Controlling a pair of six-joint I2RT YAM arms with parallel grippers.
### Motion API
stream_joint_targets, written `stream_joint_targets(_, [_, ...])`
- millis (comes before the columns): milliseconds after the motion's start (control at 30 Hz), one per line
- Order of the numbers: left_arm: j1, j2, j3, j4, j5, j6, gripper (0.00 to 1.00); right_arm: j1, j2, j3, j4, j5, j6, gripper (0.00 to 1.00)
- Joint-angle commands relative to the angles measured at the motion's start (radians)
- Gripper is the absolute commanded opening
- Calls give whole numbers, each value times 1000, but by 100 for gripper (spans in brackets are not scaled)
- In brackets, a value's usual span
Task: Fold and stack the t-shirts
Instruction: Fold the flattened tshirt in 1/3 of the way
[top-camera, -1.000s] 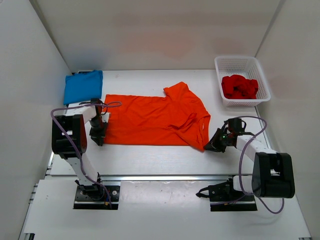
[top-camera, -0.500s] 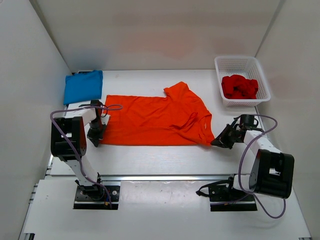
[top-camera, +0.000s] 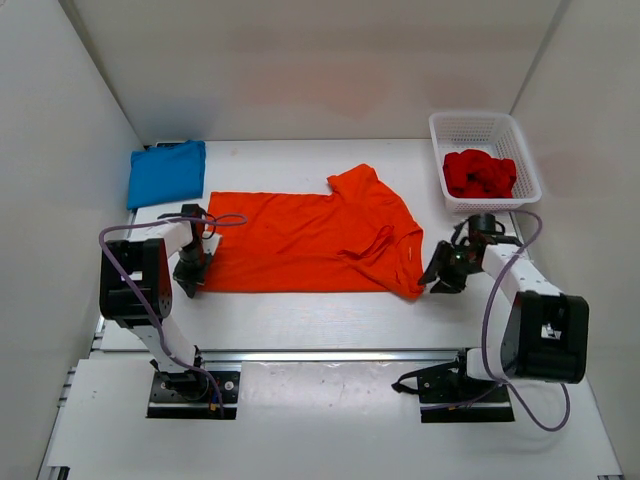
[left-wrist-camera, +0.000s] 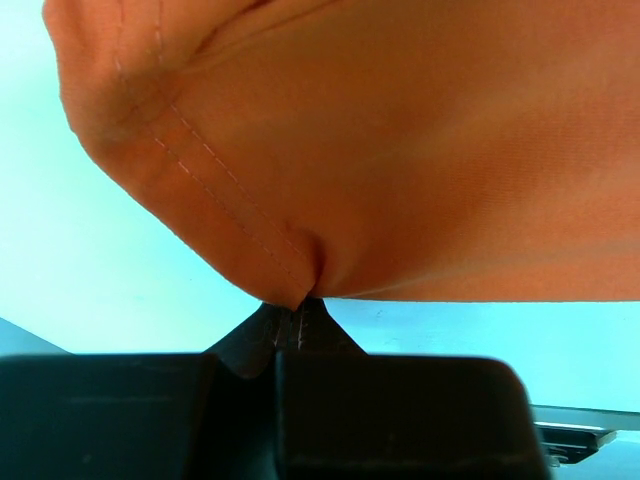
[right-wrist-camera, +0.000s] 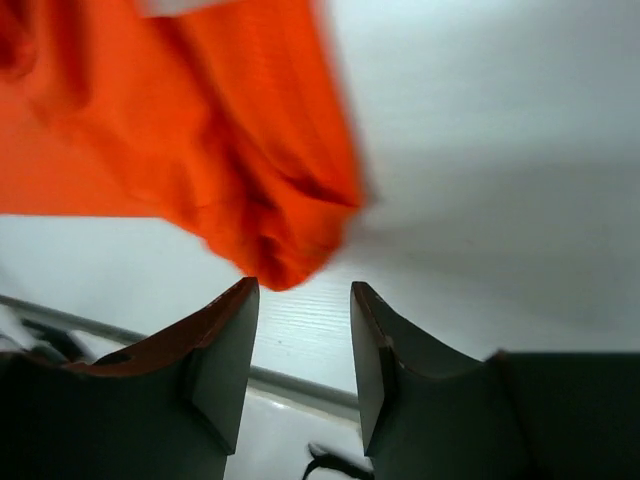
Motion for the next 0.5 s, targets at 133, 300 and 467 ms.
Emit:
stream_joint_targets(133, [-7,-34,-25,19,26,-6,0,371,-138,57,51,325,-92,44])
stream_joint_targets(300, [-7,-25,-8,16,20,-6,0,362,-95,61,53,353,-133,43])
stream_joint_targets(467, [-4,-16,11,15,23,-10,0,433,-23,84,58,316,-155,40])
